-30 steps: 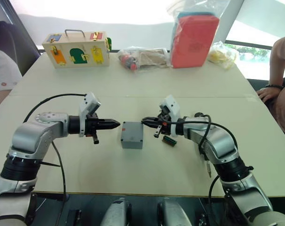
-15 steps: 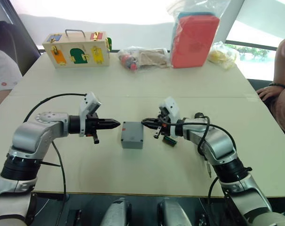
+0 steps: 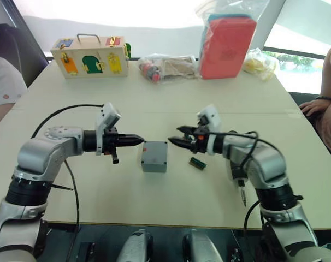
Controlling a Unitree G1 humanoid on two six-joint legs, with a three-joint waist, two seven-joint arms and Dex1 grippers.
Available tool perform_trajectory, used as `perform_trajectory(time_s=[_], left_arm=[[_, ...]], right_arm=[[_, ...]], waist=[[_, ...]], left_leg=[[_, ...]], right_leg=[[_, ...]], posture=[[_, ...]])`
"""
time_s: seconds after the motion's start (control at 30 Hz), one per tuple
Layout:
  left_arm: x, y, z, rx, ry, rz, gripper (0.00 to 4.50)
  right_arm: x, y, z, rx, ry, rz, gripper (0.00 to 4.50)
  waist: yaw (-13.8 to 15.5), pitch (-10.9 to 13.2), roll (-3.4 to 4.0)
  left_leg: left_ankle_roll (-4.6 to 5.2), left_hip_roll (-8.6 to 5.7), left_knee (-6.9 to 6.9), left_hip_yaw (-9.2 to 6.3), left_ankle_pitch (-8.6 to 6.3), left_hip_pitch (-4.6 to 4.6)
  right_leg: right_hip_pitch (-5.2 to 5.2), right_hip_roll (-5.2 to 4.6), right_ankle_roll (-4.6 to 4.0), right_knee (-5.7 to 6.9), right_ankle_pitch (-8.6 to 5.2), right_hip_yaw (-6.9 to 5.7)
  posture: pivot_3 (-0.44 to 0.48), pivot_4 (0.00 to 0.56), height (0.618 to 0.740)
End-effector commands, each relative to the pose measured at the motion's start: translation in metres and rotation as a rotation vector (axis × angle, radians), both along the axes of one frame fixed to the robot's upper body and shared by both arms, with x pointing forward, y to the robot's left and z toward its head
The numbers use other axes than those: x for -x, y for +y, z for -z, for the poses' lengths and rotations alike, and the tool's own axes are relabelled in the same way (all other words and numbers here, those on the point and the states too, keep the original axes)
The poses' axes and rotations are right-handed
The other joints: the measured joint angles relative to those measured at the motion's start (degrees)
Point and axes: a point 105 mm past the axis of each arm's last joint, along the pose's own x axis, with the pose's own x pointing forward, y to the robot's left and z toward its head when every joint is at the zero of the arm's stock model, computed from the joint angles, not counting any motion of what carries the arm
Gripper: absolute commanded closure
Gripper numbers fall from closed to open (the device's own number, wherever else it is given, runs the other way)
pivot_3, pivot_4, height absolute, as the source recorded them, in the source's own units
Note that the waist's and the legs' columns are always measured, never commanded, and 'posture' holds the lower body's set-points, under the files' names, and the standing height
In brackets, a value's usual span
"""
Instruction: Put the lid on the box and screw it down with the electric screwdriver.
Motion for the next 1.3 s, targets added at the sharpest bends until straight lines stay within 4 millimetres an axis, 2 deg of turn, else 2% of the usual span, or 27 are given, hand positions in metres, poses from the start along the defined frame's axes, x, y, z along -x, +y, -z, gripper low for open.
perform_trajectory(time_s=[0.03,0.1,0.17,0.23,0.37,0.43,0.57,0.73,0.83,0.9,1.0,1.1,1.17,1.27,1.3], left_arm=[[0.019,-0.024,-0.019,-0.020,-0.099,0.194,4.50],[0.024,-0.031,-0.017,-0.038,-0.113,0.247,4.50],[0.032,-0.037,-0.014,-0.059,-0.128,0.315,4.50],[0.035,-0.041,-0.011,-0.073,-0.140,0.354,4.50],[0.034,-0.051,-0.007,-0.101,-0.200,0.405,4.50],[0.031,-0.053,-0.007,-0.102,-0.216,0.399,4.50],[0.026,-0.054,-0.003,-0.080,-0.230,0.353,4.50],[0.028,-0.051,0.003,-0.067,-0.224,0.299,4.50],[0.030,-0.048,0.006,-0.048,-0.213,0.253,4.50],[0.032,-0.047,0.008,-0.048,-0.209,0.232,4.50],[0.033,-0.043,0.011,-0.065,-0.212,0.201,4.50],[0.032,-0.038,0.013,-0.076,-0.214,0.159,4.50],[0.031,-0.038,0.013,-0.072,-0.216,0.147,4.50],[0.032,-0.040,0.010,-0.048,-0.214,0.139,4.50],[0.032,-0.041,0.009,-0.038,-0.213,0.136,4.50]], right_arm=[[0.012,-0.046,-0.040,0.082,0.046,0.124,0.61],[0.013,-0.062,-0.042,0.136,0.104,0.211,0.01],[0.013,-0.082,-0.037,0.219,0.170,0.360,0.01],[0.014,-0.095,-0.033,0.252,0.212,0.425,0.01],[0.029,-0.125,-0.006,0.337,0.424,0.427,0.01],[0.034,-0.130,0.002,0.323,0.516,0.411,0.01],[0.037,-0.148,0.019,0.353,0.649,0.487,0.01],[0.036,-0.152,0.026,0.349,0.735,0.515,0.01],[0.030,-0.145,0.031,0.352,0.765,0.509,0.01],[0.031,-0.144,0.034,0.414,0.770,0.509,0.01],[0.031,-0.140,0.040,0.419,0.819,0.491,0.01],[0.034,-0.132,0.052,0.434,0.887,0.460,0.01],[0.038,-0.135,0.063,0.462,0.925,0.473,0.01],[0.038,-0.142,0.072,0.471,0.955,0.522,0.69],[0.037,-0.143,0.074,0.453,0.975,0.531,1.07]], waist=[[0.21,0.04,0.07],[0.03,0.04,0.07],[-0.37,0.03,0.07],[-0.47,0.03,0.07],[0.24,0.07,0.13],[0.05,0.07,0.13],[-0.31,0.09,0.09],[-0.41,0.09,0.10],[-0.24,0.09,0.09],[-0.15,0.09,0.09],[0.06,0.09,0.09],[-0.01,0.10,0.07],[-0.03,0.10,0.07],[0.01,0.08,0.02],[0.00,0.04,-0.04]], left_leg=[[0.00,-0.01,-0.01,0.00,0.00,-0.03],[0.02,-0.03,-0.02,0.00,-0.01,-0.03],[0.02,0.00,-0.06,0.00,-0.01,-0.01],[0.02,0.05,-0.14,0.01,-0.01,0.01],[0.02,0.04,-0.15,0.04,-0.01,-0.02],[0.09,0.00,-0.07,0.06,-0.05,-0.02],[0.17,0.00,0.00,0.14,-0.09,0.00],[0.18,0.07,-0.05,0.14,-0.09,-0.01],[0.18,0.07,-0.01,0.14,-0.09,-0.01],[0.18,0.07,0.00,0.15,-0.09,-0.01],[0.18,0.07,-0.01,0.13,-0.09,-0.02],[0.18,0.06,0.01,0.13,-0.09,-0.04],[0.18,0.07,0.01,0.14,-0.09,-0.04],[0.18,0.07,0.01,0.11,-0.09,-0.03],[0.18,0.07,0.02,0.12,-0.09,-0.03]], right_leg=[[-0.02,-0.02,0.00,-0.02,0.00,0.00],[0.00,-0.06,0.00,-0.07,0.00,0.00],[0.00,-0.05,-0.01,-0.08,-0.01,0.02],[-0.03,-0.02,-0.03,-0.07,-0.01,0.04],[-0.01,-0.04,-0.03,-0.10,-0.02,0.03],[0.08,-0.10,-0.02,-0.20,-0.01,0.03],[0.10,-0.12,-0.01,-0.18,-0.01,0.06],[0.03,-0.02,-0.01,-0.17,-0.01,0.06],[0.04,-0.02,-0.01,-0.16,-0.01,0.06],[0.05,-0.02,-0.01,-0.16,-0.01,0.07],[0.05,-0.02,-0.01,-0.18,-0.01,0.05],[0.07,-0.03,-0.01,-0.20,-0.01,0.05],[0.06,-0.03,-0.01,-0.20,-0.01,0.05],[0.09,-0.02,-0.01,-0.19,-0.01,0.02],[0.10,-0.02,-0.01,-0.20,-0.01,0.02]], posture=[[0.000,0.150,0.738],[0.000,0.150,0.738],[0.000,0.150,0.738],[0.000,0.150,0.738],[0.000,0.150,0.738],[0.000,0.150,0.738],[0.000,0.150,0.738],[0.000,0.150,0.738],[0.000,0.150,0.738],[0.000,0.150,0.738],[0.000,0.150,0.738],[0.000,0.150,0.738],[0.000,0.150,0.738],[0.000,0.150,0.738],[0.000,0.150,0.738]])
